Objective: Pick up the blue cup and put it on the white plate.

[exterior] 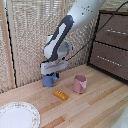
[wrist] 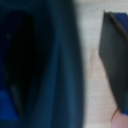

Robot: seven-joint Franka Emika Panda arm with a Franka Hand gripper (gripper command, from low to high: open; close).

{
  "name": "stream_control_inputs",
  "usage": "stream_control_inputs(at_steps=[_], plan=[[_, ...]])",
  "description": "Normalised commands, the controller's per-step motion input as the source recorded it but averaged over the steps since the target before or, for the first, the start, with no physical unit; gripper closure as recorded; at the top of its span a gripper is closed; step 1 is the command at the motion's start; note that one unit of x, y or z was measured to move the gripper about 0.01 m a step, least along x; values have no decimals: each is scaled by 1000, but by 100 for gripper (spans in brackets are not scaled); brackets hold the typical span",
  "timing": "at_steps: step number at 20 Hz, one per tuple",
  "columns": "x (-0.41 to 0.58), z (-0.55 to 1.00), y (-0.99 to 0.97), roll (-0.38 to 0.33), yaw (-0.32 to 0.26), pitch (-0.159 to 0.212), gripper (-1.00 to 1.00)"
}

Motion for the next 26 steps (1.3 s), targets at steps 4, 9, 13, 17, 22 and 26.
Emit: stream_control_inputs(at_steps=[4, 9, 13, 17, 22, 26], plan=[[-6, -39, 36, 0, -27, 7, 100], [0, 361, 66, 18, -20, 56, 100], [0, 810, 91, 92, -31, 47, 100], [0, 844, 146, 99, -45, 42, 100], [-76, 781, 584, 79, 15, 48, 100], [-165, 576, 763, 28, 27, 12, 100]])
